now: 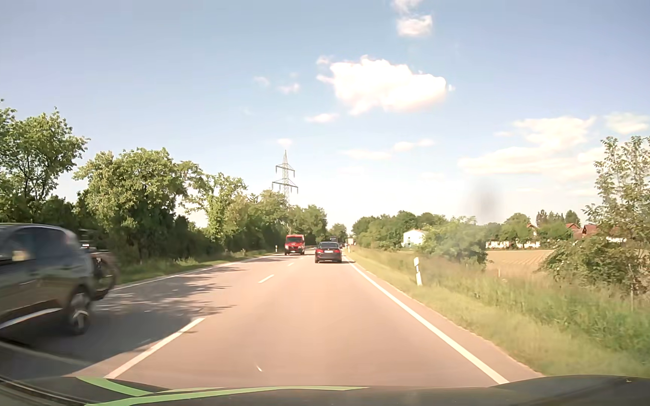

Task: Follow the waypoints while adhering to traffic rules and regulations

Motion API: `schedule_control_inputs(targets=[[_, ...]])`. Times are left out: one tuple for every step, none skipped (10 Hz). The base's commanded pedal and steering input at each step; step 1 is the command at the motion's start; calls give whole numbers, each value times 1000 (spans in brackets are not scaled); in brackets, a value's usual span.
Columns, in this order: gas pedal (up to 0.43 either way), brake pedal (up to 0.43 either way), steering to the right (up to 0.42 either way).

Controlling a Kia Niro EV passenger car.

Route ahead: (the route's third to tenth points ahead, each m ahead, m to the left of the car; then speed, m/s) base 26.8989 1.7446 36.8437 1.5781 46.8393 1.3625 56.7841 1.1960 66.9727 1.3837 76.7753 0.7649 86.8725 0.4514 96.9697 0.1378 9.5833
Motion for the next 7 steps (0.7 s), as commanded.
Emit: schedule_control_inputs(targets=[[118,0,1],[118,0,1],[130,0,1],[130,0,1],[130,0,1],[130,0,1],[130,0,1]])
